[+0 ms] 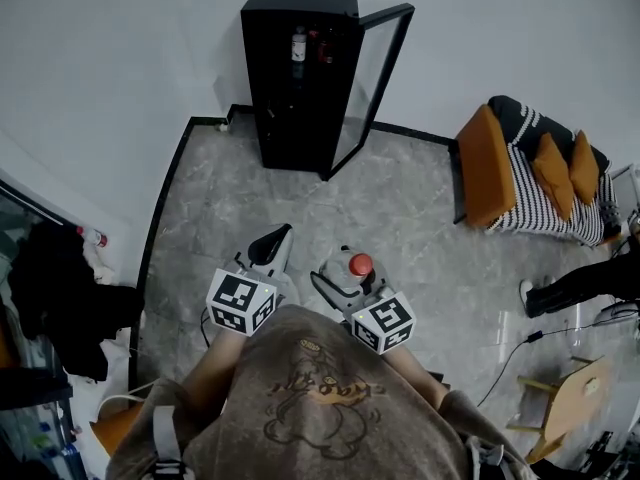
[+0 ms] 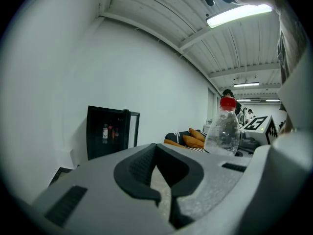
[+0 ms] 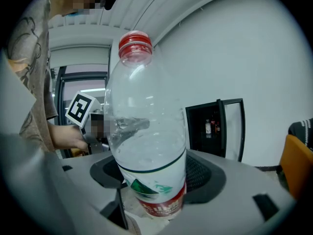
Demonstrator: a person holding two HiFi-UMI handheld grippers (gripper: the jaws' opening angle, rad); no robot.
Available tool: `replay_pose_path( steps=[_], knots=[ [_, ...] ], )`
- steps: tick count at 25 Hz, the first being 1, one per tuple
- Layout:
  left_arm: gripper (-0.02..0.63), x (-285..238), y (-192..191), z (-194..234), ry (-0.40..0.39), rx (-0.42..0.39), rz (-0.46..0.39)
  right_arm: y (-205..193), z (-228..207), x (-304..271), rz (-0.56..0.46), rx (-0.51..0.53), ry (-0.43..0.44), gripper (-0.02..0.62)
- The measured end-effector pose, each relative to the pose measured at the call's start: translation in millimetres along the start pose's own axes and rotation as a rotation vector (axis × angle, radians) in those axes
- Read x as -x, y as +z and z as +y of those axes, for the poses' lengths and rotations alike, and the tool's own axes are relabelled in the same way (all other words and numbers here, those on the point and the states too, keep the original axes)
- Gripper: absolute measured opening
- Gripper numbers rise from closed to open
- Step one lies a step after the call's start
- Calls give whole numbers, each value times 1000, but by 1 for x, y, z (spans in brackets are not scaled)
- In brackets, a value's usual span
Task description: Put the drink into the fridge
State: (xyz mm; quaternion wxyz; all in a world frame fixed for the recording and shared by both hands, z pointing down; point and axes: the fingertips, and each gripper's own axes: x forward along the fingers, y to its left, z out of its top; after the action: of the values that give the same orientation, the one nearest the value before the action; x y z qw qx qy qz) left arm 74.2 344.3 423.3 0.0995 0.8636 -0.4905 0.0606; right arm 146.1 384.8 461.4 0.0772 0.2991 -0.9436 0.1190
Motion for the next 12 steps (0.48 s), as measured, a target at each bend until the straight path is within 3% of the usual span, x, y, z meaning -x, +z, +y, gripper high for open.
replay_pose_path(
  steps=[12],
  knots=[
    [6, -38, 7, 42, -20, 7, 7, 11, -31, -46, 3, -12, -12, 341]
  ],
)
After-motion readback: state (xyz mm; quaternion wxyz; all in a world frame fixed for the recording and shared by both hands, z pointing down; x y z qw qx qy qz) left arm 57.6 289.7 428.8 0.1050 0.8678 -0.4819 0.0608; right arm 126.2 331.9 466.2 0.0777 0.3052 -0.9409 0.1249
